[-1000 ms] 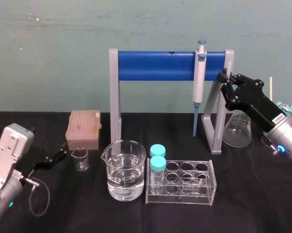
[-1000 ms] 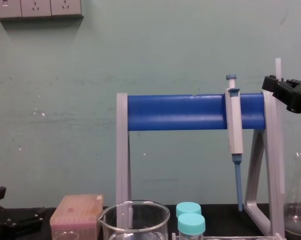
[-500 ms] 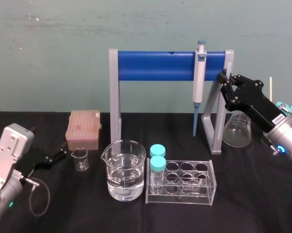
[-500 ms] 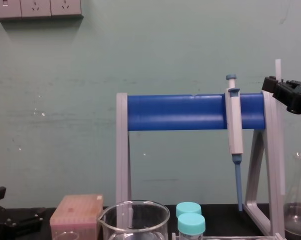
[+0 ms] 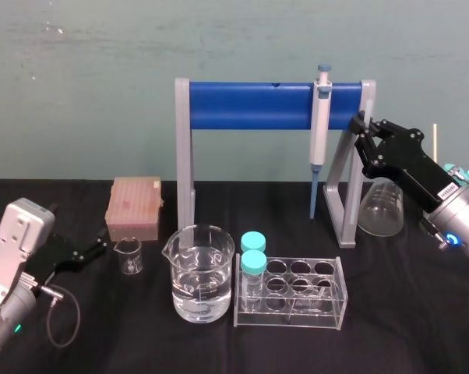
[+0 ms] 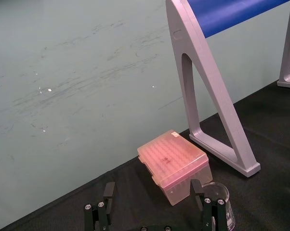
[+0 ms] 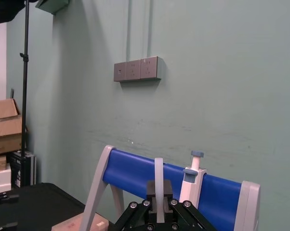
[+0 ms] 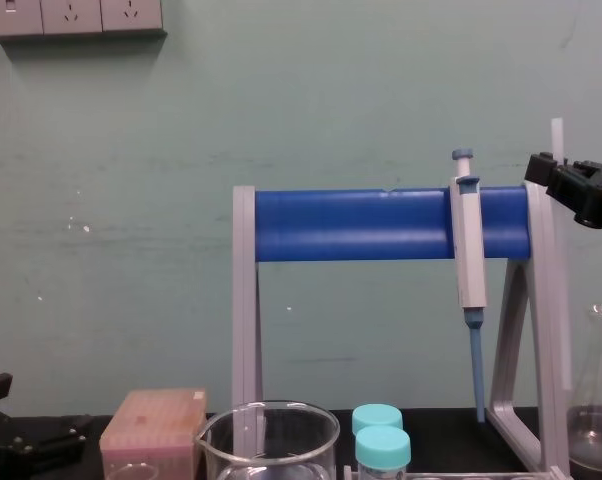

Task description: Pick up the stirring rod with one hand, then place it down.

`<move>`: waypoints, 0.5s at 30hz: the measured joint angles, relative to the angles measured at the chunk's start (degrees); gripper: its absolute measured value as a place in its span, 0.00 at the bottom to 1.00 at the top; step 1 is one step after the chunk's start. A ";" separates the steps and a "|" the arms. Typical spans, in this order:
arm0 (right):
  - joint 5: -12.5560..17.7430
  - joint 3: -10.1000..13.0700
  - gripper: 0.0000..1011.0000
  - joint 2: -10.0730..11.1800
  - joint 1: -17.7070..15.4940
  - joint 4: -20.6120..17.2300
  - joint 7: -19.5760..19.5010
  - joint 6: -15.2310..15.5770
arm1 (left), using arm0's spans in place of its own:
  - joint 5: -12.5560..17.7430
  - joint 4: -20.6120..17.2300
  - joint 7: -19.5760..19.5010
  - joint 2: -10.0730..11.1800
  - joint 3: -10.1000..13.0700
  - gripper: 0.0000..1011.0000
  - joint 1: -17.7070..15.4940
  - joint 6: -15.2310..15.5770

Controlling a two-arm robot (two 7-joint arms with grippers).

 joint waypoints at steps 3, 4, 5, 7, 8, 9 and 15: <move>0.00 -0.03 0.07 -0.01 0.07 0.10 0.01 0.00 | 0.00 0.00 0.00 0.00 0.00 0.99 0.00 0.00; 0.01 -0.05 0.07 -0.01 0.09 0.14 0.01 0.00 | 0.00 0.00 0.00 0.00 0.00 0.99 0.00 0.00; 0.01 -0.06 0.07 -0.02 0.10 0.16 0.02 -0.01 | 0.00 0.00 0.00 0.00 0.00 0.99 0.00 0.00; 0.01 -0.11 0.07 -0.07 0.12 0.21 0.02 -0.01 | 0.00 0.00 0.00 0.00 0.00 0.99 0.00 0.00; 0.01 -0.12 0.07 -0.08 0.12 0.22 0.02 -0.01 | 0.00 0.00 0.00 0.00 0.00 0.99 0.00 0.00; 0.02 -0.13 0.07 -0.09 0.13 0.23 0.02 -0.01 | 0.00 0.00 0.00 0.00 0.00 0.99 0.00 0.00; 0.04 -0.23 0.07 -0.14 0.26 0.46 0.07 -0.01 | 0.00 0.00 0.00 0.00 0.00 0.99 0.00 0.00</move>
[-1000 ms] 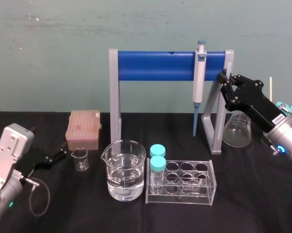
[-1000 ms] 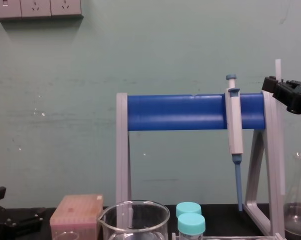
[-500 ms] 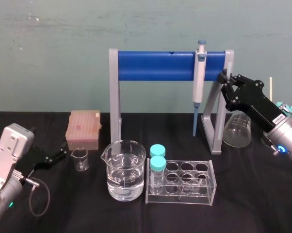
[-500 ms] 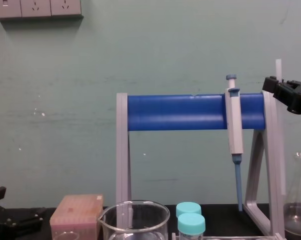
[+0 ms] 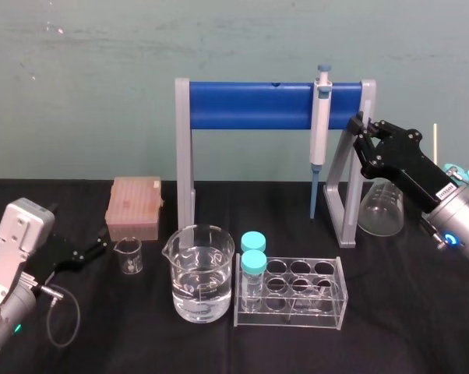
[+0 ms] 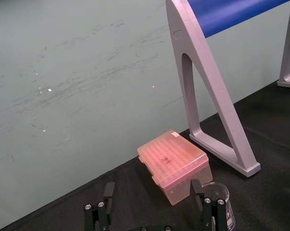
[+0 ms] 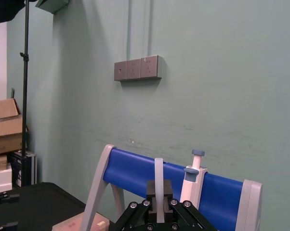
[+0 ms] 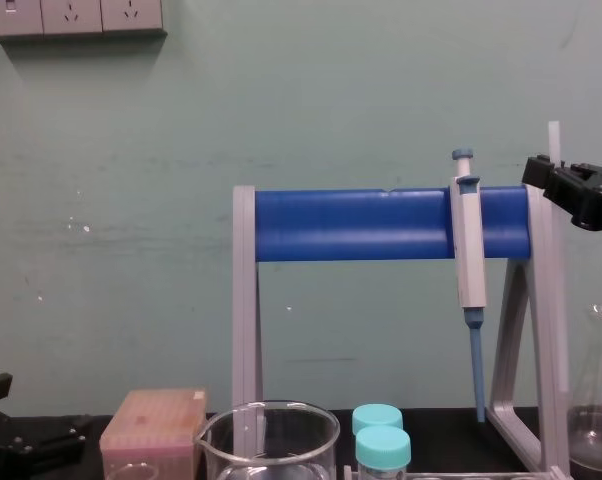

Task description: Pick up the stirring rod with one hand, then place it down.

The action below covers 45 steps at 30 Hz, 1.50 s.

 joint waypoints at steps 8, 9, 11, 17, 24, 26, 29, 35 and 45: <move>-0.06 -0.19 0.07 -0.10 0.26 0.34 0.06 -0.01 | 0.00 0.00 0.00 0.00 0.00 0.99 0.00 0.00; -0.06 -0.21 0.07 -0.10 0.27 0.36 0.11 -0.01 | 0.00 0.00 0.00 0.00 0.00 0.99 0.00 0.00; 0.04 -0.30 0.07 -0.08 0.27 0.38 0.44 0.00 | 0.00 0.00 0.00 0.00 0.00 0.99 0.00 0.00; 2.72 -1.70 0.07 0.44 -0.32 -0.21 4.82 0.53 | 0.00 0.00 0.00 0.00 0.00 0.99 0.00 0.00; 5.51 -3.70 0.07 1.03 -1.24 -2.56 8.32 0.93 | 0.00 0.00 0.00 0.00 0.00 0.99 0.00 0.00; 5.88 -4.16 0.07 1.26 -1.42 -2.87 8.78 1.06 | 0.00 0.00 0.00 0.00 0.00 0.99 0.00 0.00; 6.33 -4.94 0.07 1.71 -1.72 -3.25 9.42 1.26 | 0.00 0.00 0.00 0.00 0.00 0.99 0.00 0.00; 6.83 -6.69 0.07 2.87 -2.42 -3.54 9.75 2.18 | 0.00 0.00 0.00 0.00 0.00 0.99 0.00 0.00; 7.57 -8.38 0.07 3.56 -2.39 -2.94 9.80 2.90 | 0.00 0.00 0.00 0.00 0.00 0.99 0.00 0.00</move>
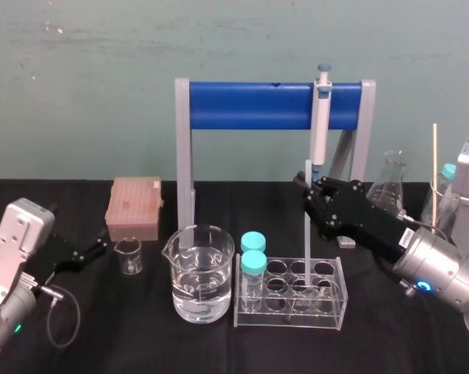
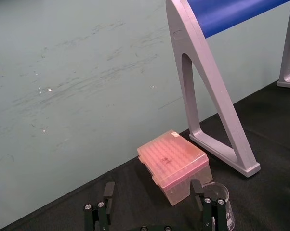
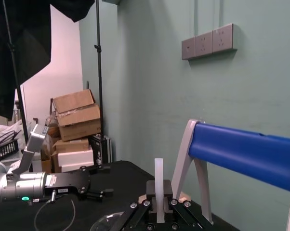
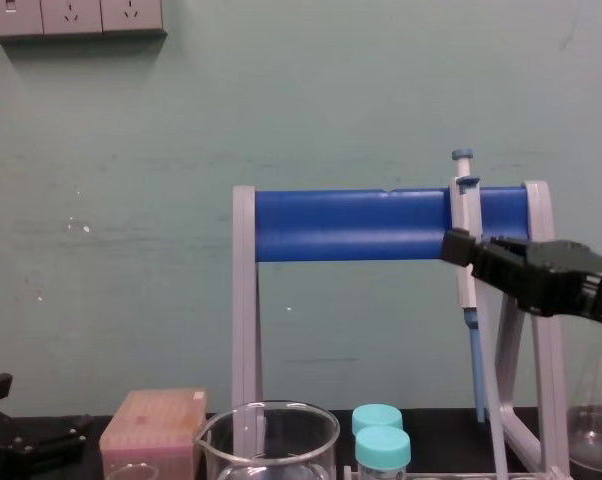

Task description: Pick up the stirring rod with one hand, then place it down.

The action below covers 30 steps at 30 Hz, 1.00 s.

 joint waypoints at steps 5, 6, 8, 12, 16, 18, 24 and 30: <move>0.08 -0.61 0.07 -0.36 0.66 1.40 -0.03 -0.20 | 0.00 0.00 0.00 0.00 0.00 0.99 0.00 0.00; 0.10 -0.72 0.07 -0.55 0.88 1.96 0.01 -0.55 | 0.00 0.00 0.00 0.00 0.00 0.99 0.00 0.00; 0.14 -0.90 0.07 -0.85 1.23 2.78 0.11 -0.94 | 0.00 0.00 0.00 0.00 0.00 0.99 0.00 0.00; 0.22 -1.23 0.07 -1.37 1.77 4.15 0.42 -1.42 | 0.00 0.00 0.00 0.00 0.00 0.99 0.00 0.00; 0.23 -1.59 0.07 -1.74 2.22 5.41 0.73 -1.70 | 0.00 0.00 0.00 0.00 0.00 0.99 0.00 0.00; 0.17 -1.81 0.07 -1.91 2.43 6.06 0.97 -1.85 | 0.00 0.00 0.00 0.00 0.00 0.99 0.00 0.00; -0.48 -2.42 0.07 -2.34 3.03 8.27 1.62 -2.80 | 0.00 0.00 0.00 0.00 0.00 0.99 0.00 0.00; -0.69 -2.83 0.07 -2.72 3.41 10.06 2.54 -3.08 | 0.00 0.00 0.00 0.00 0.00 0.99 0.00 0.00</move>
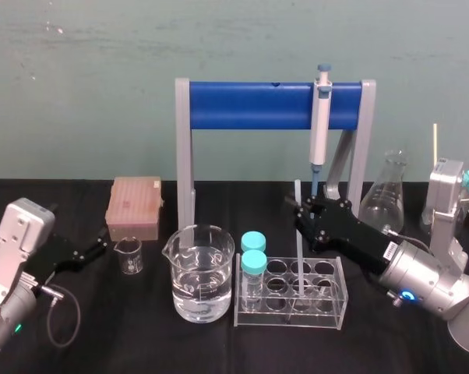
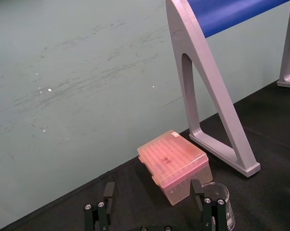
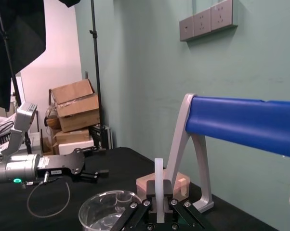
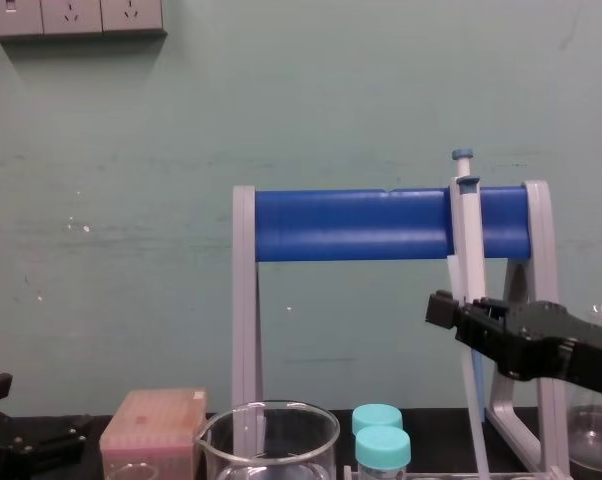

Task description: Pick up the stirring rod with one hand, then place it down.

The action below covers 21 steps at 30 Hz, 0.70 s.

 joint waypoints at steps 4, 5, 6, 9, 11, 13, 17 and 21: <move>-0.08 -0.24 0.07 -0.12 0.12 0.99 0.30 0.15 | 0.00 0.00 0.00 0.00 0.00 0.99 0.00 0.00; -0.09 -0.26 0.07 -0.12 0.12 1.04 0.30 0.22 | 0.00 0.00 0.00 0.00 0.00 0.99 0.00 0.00; -0.08 -0.30 0.07 -0.14 0.12 1.13 0.31 0.43 | 0.00 0.00 0.00 0.00 0.00 0.99 0.00 0.00; -0.08 -0.37 0.07 -0.17 0.08 1.24 0.31 0.69 | 0.00 0.00 0.00 0.00 0.00 0.99 0.00 0.00; -0.06 -0.41 0.07 -0.17 0.03 1.29 0.32 0.86 | 0.00 0.00 0.00 0.00 0.00 0.99 0.00 0.00; 0.03 -0.47 0.07 -0.16 -0.03 1.36 0.38 1.02 | 0.00 0.00 0.00 0.00 0.00 0.99 0.00 0.00; 0.16 -0.62 0.07 -0.21 -0.07 1.56 0.48 1.31 | 0.00 0.00 0.00 0.00 0.00 0.99 0.00 0.00; 0.23 -0.70 0.07 -0.21 -0.11 1.59 0.58 1.49 | 0.00 0.00 0.00 0.00 0.00 0.99 0.00 0.00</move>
